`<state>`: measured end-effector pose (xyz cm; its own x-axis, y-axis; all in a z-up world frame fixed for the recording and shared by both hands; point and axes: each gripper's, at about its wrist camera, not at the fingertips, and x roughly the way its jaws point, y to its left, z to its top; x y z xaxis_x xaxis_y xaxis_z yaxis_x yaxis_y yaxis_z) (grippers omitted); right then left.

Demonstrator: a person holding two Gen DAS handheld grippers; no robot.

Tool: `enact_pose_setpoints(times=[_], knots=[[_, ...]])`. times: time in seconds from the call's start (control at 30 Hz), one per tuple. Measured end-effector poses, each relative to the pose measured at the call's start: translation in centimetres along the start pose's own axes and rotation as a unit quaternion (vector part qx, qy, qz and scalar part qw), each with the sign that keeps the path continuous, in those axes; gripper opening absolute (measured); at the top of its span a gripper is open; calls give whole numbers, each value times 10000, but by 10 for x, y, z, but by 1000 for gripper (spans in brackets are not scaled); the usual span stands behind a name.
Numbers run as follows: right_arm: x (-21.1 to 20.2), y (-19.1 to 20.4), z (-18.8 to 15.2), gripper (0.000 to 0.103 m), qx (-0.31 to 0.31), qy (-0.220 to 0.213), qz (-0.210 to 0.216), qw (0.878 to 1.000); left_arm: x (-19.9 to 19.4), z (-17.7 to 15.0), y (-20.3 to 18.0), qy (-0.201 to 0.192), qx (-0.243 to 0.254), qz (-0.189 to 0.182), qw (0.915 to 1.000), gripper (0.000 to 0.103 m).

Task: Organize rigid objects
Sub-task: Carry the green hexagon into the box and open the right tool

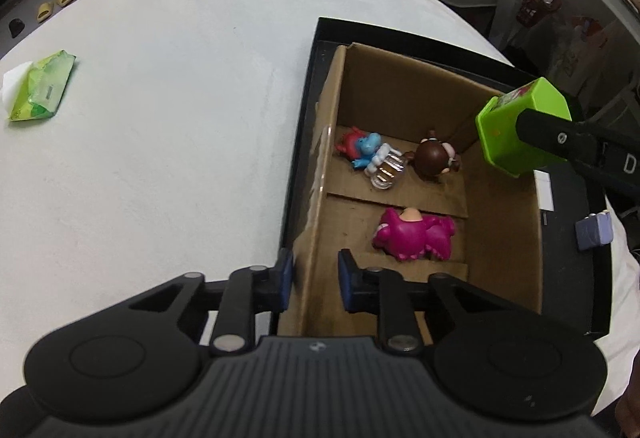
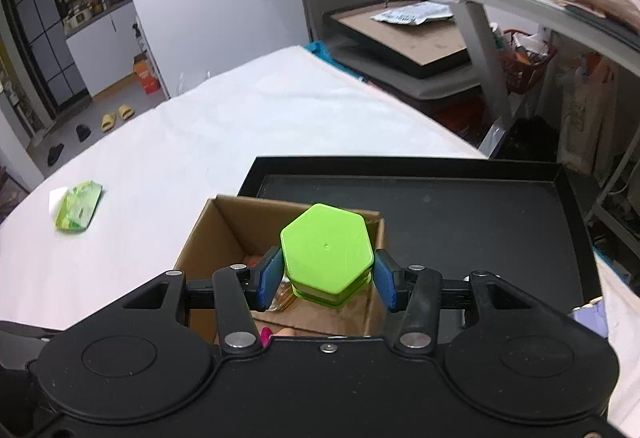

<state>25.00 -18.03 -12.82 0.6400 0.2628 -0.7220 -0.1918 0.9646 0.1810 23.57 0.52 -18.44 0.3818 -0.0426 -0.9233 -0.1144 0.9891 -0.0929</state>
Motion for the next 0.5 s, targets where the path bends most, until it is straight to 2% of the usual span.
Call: enact_pose_setpoints(times=[0.1, 0.43, 0.5], knots=[[7, 7, -3, 47, -145, 102, -37, 9998, 4, 2, 6, 57, -76, -7, 10000, 11], [28, 22, -13, 48, -440, 588, -249, 9970, 5, 3, 12, 104, -111, -116, 9998, 11], [28, 24, -15, 49, -474, 573, -288, 9968, 5, 3, 11, 104, -80, -111, 9999, 11]])
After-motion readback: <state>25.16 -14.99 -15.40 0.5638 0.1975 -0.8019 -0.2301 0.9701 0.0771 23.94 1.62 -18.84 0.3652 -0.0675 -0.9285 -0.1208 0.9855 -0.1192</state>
